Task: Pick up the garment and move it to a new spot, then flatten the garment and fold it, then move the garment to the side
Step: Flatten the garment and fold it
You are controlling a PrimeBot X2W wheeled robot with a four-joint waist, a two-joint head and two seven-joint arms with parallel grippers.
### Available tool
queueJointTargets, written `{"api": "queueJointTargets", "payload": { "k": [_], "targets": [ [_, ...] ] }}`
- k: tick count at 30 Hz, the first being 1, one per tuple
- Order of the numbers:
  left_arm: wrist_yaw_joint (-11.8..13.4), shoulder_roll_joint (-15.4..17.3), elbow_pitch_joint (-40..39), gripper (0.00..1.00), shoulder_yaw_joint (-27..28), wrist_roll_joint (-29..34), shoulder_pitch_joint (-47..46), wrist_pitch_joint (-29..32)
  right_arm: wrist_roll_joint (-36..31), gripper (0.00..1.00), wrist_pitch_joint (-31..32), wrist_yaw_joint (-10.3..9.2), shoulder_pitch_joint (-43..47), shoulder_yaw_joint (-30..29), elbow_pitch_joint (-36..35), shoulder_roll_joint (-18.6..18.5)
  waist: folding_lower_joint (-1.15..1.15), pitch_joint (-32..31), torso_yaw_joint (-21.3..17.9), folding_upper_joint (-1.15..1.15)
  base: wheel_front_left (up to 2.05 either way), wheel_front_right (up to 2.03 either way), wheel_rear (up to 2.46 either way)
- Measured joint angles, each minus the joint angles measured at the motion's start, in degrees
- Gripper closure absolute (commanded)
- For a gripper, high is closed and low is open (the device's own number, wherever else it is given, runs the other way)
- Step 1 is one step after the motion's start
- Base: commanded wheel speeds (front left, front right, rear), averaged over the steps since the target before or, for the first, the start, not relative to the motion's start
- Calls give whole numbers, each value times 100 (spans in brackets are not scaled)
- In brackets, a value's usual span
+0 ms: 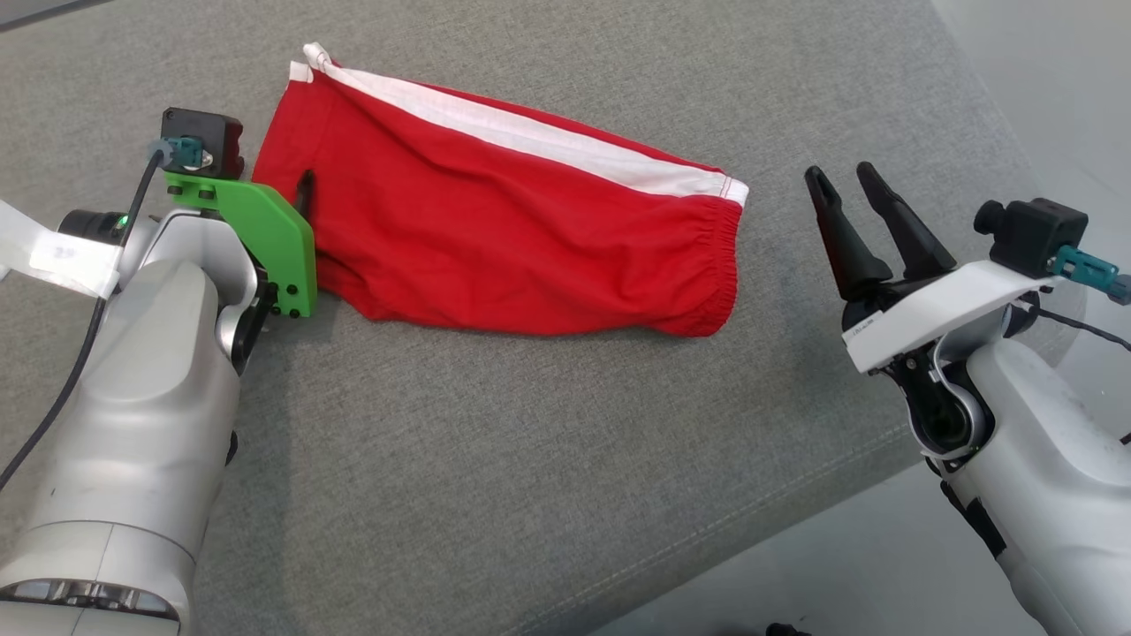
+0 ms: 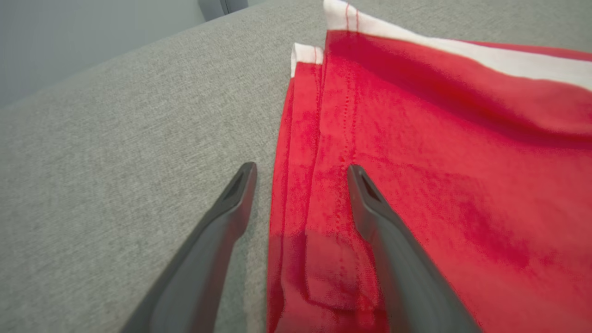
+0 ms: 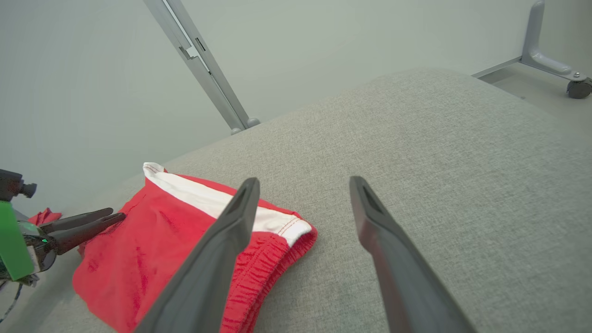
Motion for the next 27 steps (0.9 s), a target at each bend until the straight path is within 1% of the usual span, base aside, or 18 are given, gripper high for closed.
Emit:
{"api": "queueJointTargets", "payload": {
  "k": [8, 9, 10, 11, 12, 15, 18, 21, 27],
  "targets": [
    [-8, -36, 193, 1, -3, -10, -48, 89, -47, 0, 0, 0, 246, -166, -86, -16, 0, -15, -42, 0, 0, 0, 0],
    [-8, -63, 216, 24, 3, -49, -48, 115, -64, 0, 0, 0, 258, -203, -99, -22, 0, -29, -37, 0, 0, 0, 0],
    [-9, -116, 263, 52, -2, -69, -48, 137, -112, 0, 0, 0, 312, -259, -132, -42, 0, -58, -17, 0, 0, 0, 0],
    [-9, -140, 289, 97, -3, -69, -48, 138, -127, 0, 0, 0, 341, -270, -138, -44, 0, -74, -7, 0, 0, 0, 0],
    [-16, -159, 315, 100, -5, -75, -48, 162, -136, 0, 0, 0, 361, -279, -143, -43, 0, -90, 6, 0, 0, 0, 0],
    [-64, -218, 368, 100, -12, -131, -46, 227, -204, 0, 0, 0, 403, -312, -203, -43, 0, -140, 52, 0, 0, 0, 0],
    [-64, -304, 382, 100, -4, -241, -45, 234, -261, 0, 0, 0, 458, -367, -261, -54, 0, -186, 115, 0, 0, 0, 0],
    [-68, -323, 392, 100, 0, -276, -35, 229, -323, 0, 0, 0, 464, -416, -318, -74, 0, -226, 191, 0, 0, 0, 0],
    [-82, -374, 372, 100, 193, -492, 74, -4, -393, 0, 0, 0, 506, -441, -411, -91, 0, -310, 348, 0, 0, 0, 0]
  ]
}}
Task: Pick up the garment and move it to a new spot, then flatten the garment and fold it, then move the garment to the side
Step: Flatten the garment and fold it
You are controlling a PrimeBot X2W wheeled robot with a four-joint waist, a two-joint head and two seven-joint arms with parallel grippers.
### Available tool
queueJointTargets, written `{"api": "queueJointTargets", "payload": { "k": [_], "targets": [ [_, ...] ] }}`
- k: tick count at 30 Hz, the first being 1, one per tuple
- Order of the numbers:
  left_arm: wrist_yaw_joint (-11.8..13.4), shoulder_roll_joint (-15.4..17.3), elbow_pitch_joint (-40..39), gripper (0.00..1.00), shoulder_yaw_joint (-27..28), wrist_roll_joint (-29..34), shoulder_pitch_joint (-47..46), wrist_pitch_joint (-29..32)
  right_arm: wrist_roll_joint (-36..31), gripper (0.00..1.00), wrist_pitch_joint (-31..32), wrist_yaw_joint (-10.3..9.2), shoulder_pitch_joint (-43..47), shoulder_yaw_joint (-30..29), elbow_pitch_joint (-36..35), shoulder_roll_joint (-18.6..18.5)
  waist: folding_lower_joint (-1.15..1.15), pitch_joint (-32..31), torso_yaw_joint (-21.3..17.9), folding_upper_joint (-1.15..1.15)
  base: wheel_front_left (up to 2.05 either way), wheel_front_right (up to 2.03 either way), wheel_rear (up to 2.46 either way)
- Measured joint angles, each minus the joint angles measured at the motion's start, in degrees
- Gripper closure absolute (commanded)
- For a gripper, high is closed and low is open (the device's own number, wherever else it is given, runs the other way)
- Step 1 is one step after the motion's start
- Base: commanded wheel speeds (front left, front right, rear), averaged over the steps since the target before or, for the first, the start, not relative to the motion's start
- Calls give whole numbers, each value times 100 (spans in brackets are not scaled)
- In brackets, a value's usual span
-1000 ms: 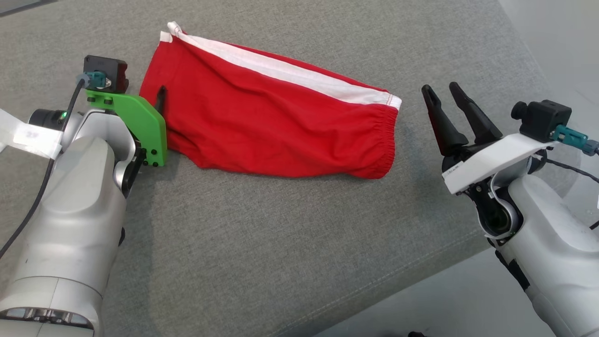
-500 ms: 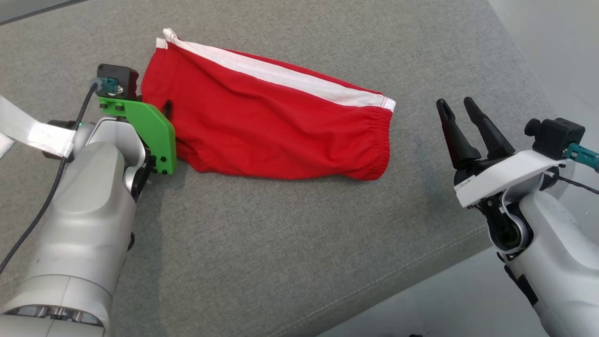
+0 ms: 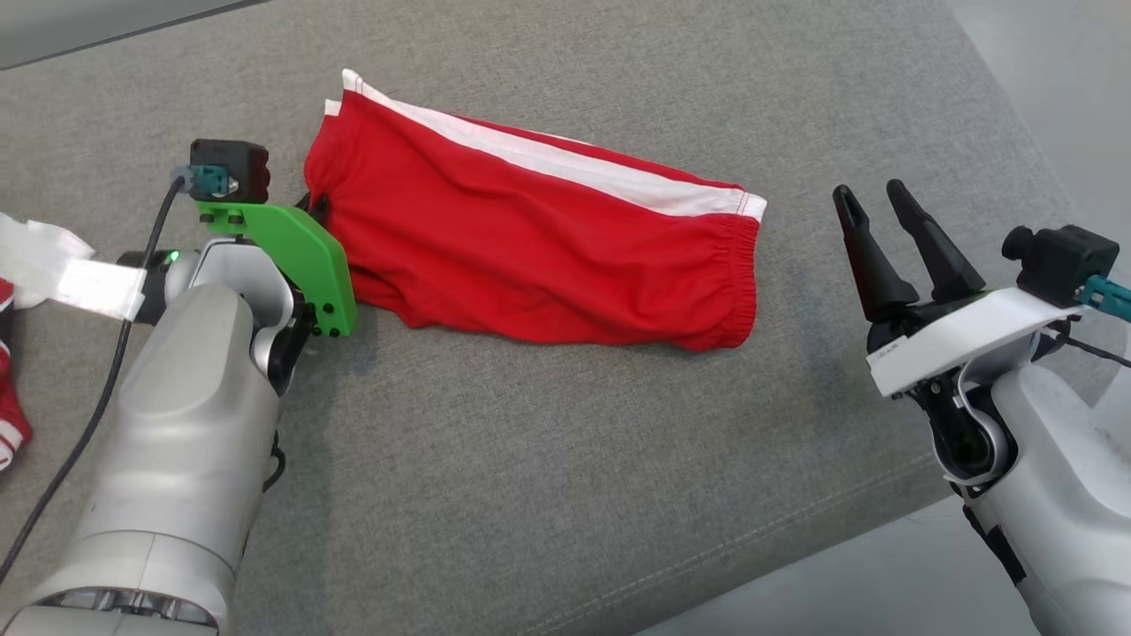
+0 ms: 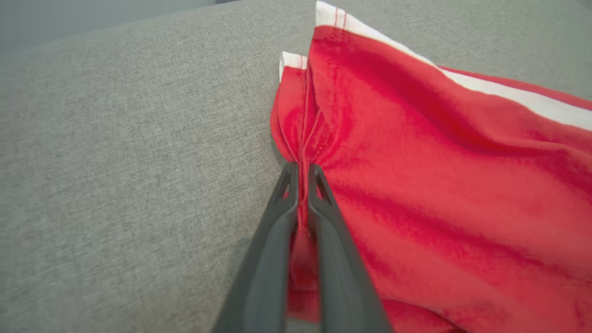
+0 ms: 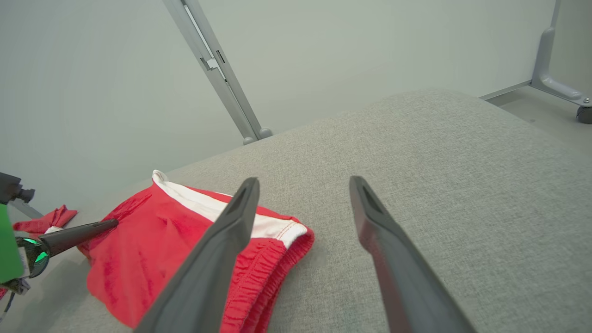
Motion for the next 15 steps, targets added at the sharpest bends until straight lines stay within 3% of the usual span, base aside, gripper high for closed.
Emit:
{"api": "queueJointTargets", "payload": {
  "k": [15],
  "targets": [
    [233, -136, -328, 100, 436, -946, 1042, -935, -99, 0, 0, 0, 188, 65, -26, -143, 0, -290, 585, 0, 0, 0, 0]
  ]
}}
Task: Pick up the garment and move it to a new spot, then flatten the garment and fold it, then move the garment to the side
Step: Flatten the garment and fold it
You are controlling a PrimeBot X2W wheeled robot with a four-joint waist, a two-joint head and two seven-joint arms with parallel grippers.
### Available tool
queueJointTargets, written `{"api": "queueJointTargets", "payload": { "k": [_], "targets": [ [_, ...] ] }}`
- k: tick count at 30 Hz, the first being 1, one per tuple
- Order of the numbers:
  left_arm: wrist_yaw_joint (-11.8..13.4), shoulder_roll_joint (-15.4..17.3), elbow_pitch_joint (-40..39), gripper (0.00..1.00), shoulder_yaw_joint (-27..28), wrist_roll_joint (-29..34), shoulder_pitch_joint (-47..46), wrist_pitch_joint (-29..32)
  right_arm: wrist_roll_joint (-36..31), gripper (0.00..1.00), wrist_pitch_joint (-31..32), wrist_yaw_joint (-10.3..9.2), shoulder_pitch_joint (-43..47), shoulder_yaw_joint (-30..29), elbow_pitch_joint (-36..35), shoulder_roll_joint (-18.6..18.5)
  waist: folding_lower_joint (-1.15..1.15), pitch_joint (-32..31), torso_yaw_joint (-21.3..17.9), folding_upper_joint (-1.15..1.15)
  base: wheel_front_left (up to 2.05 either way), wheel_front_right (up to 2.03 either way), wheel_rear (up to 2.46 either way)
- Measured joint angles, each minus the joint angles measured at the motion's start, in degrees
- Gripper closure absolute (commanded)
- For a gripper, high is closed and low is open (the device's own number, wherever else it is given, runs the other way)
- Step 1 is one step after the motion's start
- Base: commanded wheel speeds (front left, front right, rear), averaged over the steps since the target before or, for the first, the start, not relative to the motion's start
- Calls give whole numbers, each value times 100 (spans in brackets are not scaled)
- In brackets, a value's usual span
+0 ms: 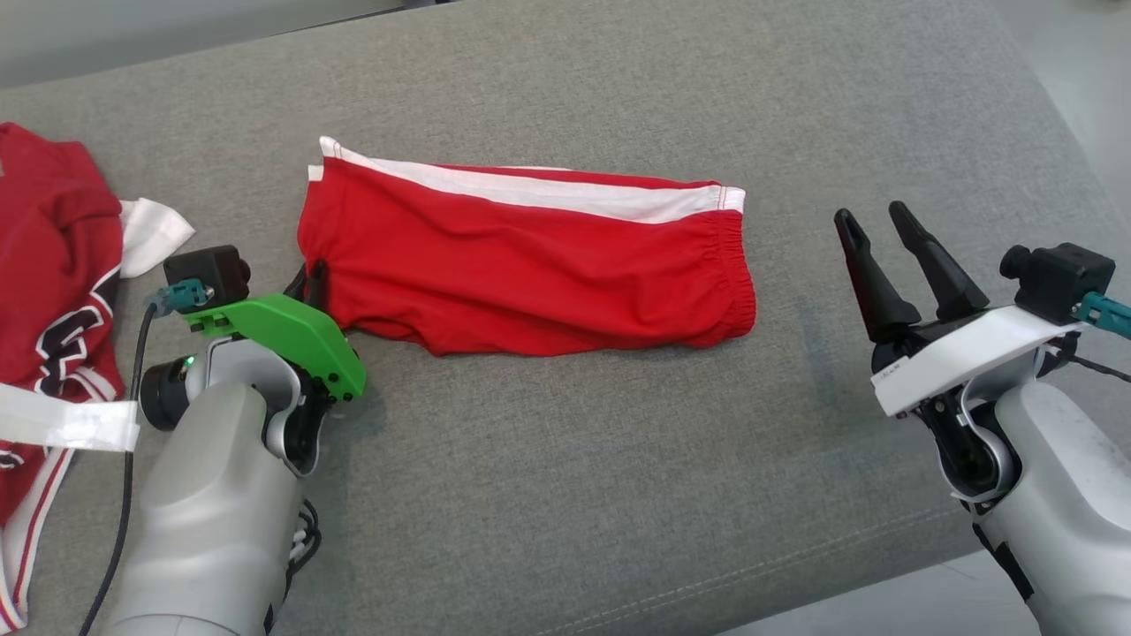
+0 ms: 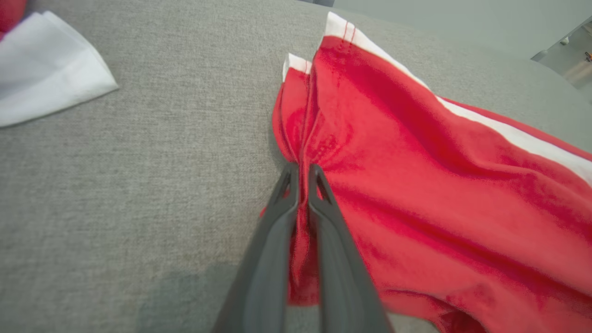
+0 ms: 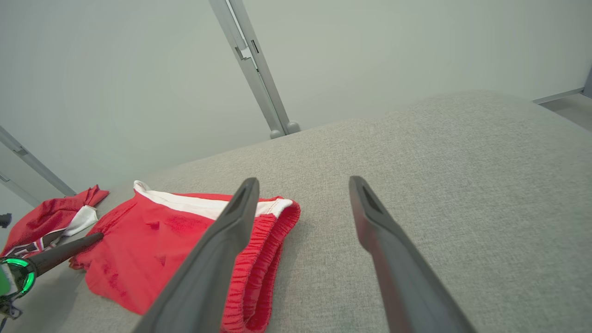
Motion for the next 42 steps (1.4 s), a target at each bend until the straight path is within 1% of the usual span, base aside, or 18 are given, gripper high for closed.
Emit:
{"api": "queueJointTargets", "payload": {
  "k": [3, 4, 7, 14, 16, 21, 22, 27, 30, 31, 32, 33, 42],
  "targets": [
    [-20, 4, -214, 100, -114, -400, 191, -43, -1, 0, 0, 0, 9, 109, 2, -4, 0, -74, 132, 0, 0, 0, 0],
    [-62, 5, -275, 100, -175, -489, 259, -42, -1, 0, 0, 0, 15, 133, 5, -3, 0, -99, 173, 0, 0, 0, 0],
    [-88, 9, -476, 100, -428, -765, 488, -42, -1, 0, 1, 0, 21, 229, 26, -10, 0, -176, 291, 0, 0, 0, 0],
    [-98, 21, -1038, 100, -938, -1077, 955, -155, 0, 0, 71, 0, 93, 268, 158, -8, 0, -322, 537, 0, 0, 0, 0],
    [-45, 24, -1213, 100, -1048, -1107, 1066, -209, 1, 0, 105, 0, 112, 268, 211, -8, 0, -355, 596, 0, 0, 0, 0],
    [204, 31, -1582, 100, -1220, -1139, 1287, -292, 2, 0, 196, 0, 113, 293, 289, -5, 0, -431, 722, 0, 0, 0, 0],
    [235, 40, -1651, 100, -1250, -1152, 1338, -293, 2, 0, 197, 0, 112, 301, 301, 1, 0, -444, 736, 0, 0, 0, 0],
    [544, 45, -1944, 100, -1388, -1150, 1570, -344, 14, 0, 312, -16, 112, 289, 431, 8, 0, -473, 778, 0, 0, 0, 0],
    [634, 59, -2120, 100, -1495, -1148, 1697, -344, 88, 0, 361, -38, 110, 248, 514, 45, 0, -485, 789, 0, 0, 0, 0],
    [642, 64, -2196, 79, -1541, -1147, 1739, -353, 113, 0, 366, -68, 109, 236, 542, 57, 0, -488, 791, 0, 0, 0, 0],
    [660, 63, -2270, 25, -1560, -1136, 1779, -402, 118, 0, 375, -68, 108, 222, 573, 63, 0, -492, 793, 0, 0, 0, 0],
    [697, 62, -2314, 0, -1566, -1076, 1802, -465, 140, 0, 398, -68, 105, 212, 617, 71, 0, -500, 795, 0, 0, 0, 0],
    [893, 74, -2928, 0, -1445, -645, 1828, -738, 505, 0, 833, -67, 81, 123, 1006, 138, 0, -631, 872, 0, 0, 0, 0]
  ]
}}
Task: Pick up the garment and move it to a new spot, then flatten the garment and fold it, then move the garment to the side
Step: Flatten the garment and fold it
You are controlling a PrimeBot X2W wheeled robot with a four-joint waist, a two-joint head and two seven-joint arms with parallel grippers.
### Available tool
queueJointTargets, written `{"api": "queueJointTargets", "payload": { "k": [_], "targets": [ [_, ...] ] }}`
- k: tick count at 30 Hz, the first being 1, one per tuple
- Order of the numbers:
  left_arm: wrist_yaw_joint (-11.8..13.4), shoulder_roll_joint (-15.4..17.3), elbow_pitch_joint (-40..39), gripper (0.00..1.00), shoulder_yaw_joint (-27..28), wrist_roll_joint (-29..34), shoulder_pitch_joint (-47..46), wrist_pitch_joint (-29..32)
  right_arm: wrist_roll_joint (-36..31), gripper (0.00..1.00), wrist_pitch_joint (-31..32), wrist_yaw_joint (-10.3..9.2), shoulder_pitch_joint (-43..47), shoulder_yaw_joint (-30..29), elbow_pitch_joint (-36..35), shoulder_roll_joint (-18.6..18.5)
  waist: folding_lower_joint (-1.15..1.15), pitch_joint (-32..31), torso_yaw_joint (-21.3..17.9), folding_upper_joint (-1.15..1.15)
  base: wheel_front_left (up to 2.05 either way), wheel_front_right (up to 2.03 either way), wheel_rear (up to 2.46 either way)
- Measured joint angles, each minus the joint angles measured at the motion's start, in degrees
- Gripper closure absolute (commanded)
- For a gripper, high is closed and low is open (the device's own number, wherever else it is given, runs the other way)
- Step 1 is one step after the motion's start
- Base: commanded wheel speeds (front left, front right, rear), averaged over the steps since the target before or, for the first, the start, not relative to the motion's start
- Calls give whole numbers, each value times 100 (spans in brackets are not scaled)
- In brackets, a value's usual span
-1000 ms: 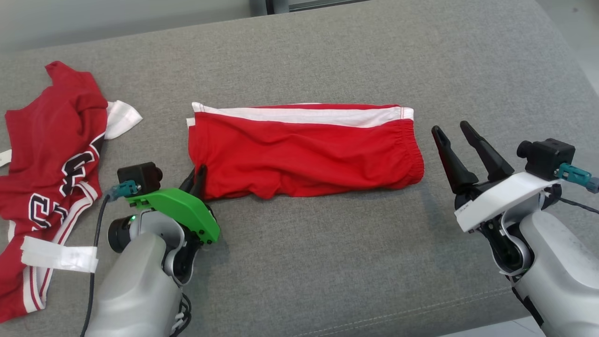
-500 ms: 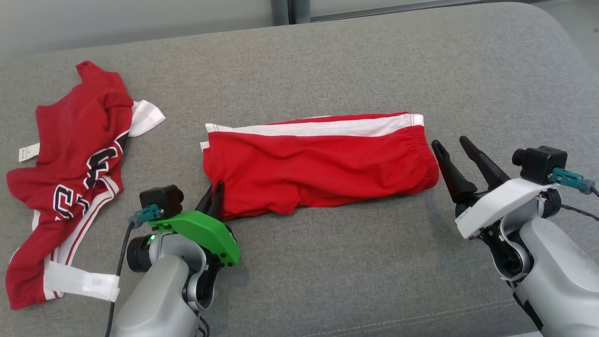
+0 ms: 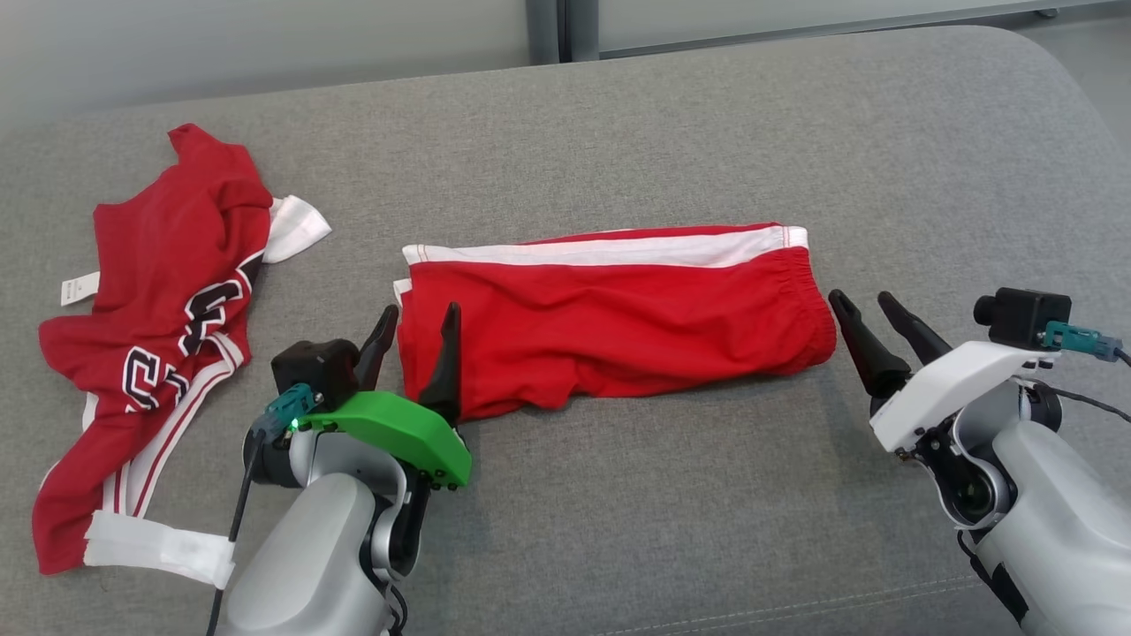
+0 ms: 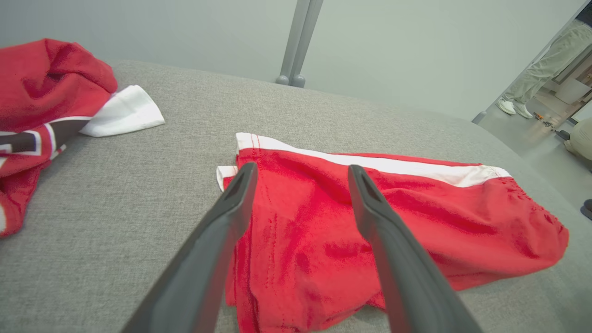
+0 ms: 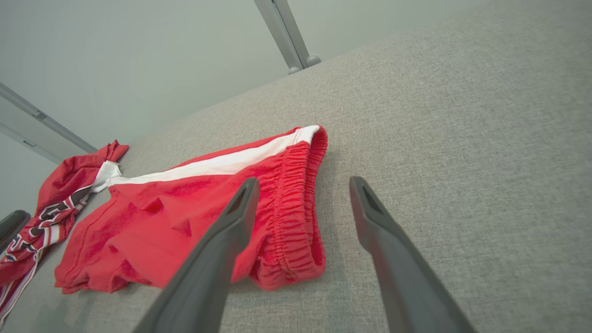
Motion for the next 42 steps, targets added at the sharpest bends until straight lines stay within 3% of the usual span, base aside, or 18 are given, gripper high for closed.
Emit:
{"api": "queueJointTargets", "payload": {
  "k": [17, 27, 28, 31, 36, 37, 42],
  "targets": [
    [118, 88, -1001, 0, 231, 527, 389, -60, 728, 0, 800, 2, -159, -285, 700, -88, 0, 9, 595, 0, 0, 0, 0],
    [137, 148, -1556, 0, 555, 739, 678, -67, 1165, 0, 1241, 7, -208, -403, 1140, 67, 0, 62, 872, 0, 0, 0, 0],
    [141, 149, -1596, 0, 591, 761, 704, -67, 1203, 8, 1270, 7, -243, -413, 1161, 80, 0, 68, 880, 0, 0, 0, 0],
    [159, 149, -1689, 0, 634, 797, 802, -67, 1287, 51, 1356, 8, -328, -417, 1226, 121, 0, 83, 897, 0, 0, 0, 0],
    [160, 147, -1806, 0, 778, 911, 942, -67, 1390, 85, 1374, 9, -352, -423, 1294, 203, 0, 109, 923, 0, 0, 0, 0],
    [160, 147, -1825, 0, 811, 933, 964, -67, 1399, 99, 1374, 9, -361, -423, 1299, 221, 0, 113, 927, 0, 0, 0, 0],
    [160, 143, -1941, 0, 991, 1015, 1103, -68, 1434, 100, 1371, 53, -453, -445, 1303, 229, 0, 118, 907, 0, 0, 0, 0]
  ]
}}
